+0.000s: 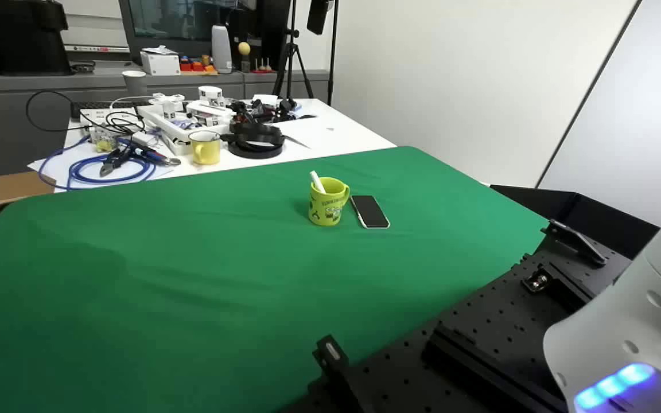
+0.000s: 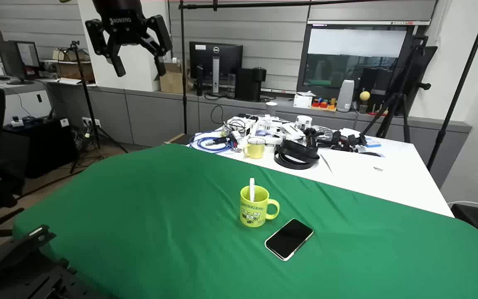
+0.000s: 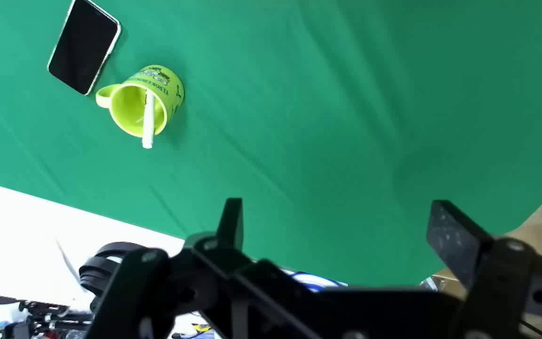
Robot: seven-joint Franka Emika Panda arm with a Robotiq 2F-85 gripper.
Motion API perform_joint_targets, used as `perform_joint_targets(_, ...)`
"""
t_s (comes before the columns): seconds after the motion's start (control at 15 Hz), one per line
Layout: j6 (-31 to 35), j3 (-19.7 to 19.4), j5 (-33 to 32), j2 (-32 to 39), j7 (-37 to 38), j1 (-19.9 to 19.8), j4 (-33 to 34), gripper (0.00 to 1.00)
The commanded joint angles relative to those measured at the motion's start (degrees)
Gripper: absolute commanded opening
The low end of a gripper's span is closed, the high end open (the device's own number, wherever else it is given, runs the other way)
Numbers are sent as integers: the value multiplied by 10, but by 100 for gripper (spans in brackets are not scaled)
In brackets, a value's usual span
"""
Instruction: Remove the marker from the mug cup and place it on the table
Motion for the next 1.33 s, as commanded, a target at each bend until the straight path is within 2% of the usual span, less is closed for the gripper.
perform_joint_targets(0.0,-2,-10,-7,1,4,9,1,100)
perform_joint_targets(1.0,-2,-10,-7,1,4,9,1,100)
perform_joint_targets(1.07,-6,-18,-5,9,-13,12,5,100)
perform_joint_targets(1.27,-8,-77,31,44,-107,25,24,100)
